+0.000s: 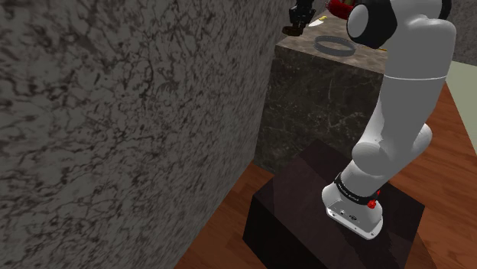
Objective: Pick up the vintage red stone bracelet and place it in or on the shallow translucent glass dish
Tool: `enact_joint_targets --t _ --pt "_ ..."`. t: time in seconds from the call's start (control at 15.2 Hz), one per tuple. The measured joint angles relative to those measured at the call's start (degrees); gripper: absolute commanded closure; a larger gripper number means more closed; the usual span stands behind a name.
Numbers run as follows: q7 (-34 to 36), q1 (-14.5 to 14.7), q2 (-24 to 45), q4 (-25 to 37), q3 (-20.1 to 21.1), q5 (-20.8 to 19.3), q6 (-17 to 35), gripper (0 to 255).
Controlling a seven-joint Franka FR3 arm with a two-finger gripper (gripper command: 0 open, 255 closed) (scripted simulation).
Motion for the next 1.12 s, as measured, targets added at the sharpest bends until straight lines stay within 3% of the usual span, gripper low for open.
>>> enact_joint_targets --t 0.4,0.59,1.12 --pt "0.01 -1.72 3.54 10.31 0.03 1.32 -6.85 255" --pt "0.09 -3.50 7.03 18.73 0.22 2.62 -11.76 255" --pt "-8.42 -7.52 0.59 9.45 -2.45 0.26 -9.23 255"
